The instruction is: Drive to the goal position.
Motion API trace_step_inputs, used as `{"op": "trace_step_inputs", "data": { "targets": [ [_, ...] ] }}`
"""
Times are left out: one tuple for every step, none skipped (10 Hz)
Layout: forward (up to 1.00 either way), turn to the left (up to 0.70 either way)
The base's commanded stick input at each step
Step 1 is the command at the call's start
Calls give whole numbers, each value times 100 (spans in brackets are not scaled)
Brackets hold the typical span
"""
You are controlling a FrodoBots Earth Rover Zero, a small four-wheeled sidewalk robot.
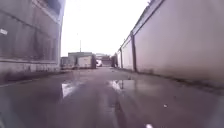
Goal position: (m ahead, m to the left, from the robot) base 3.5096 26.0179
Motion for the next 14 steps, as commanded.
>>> {"op": "trace_step_inputs", "data": {
  "targets": [
    [100, 0],
    [100, 0],
    [100, 0],
    [100, 0],
    [100, 0],
    [100, 0],
    [100, 0],
    [100, 0],
    [100, 0],
    [100, 0],
    [100, 0],
    [100, 0],
    [100, 0],
    [100, 0]
  ]
}}
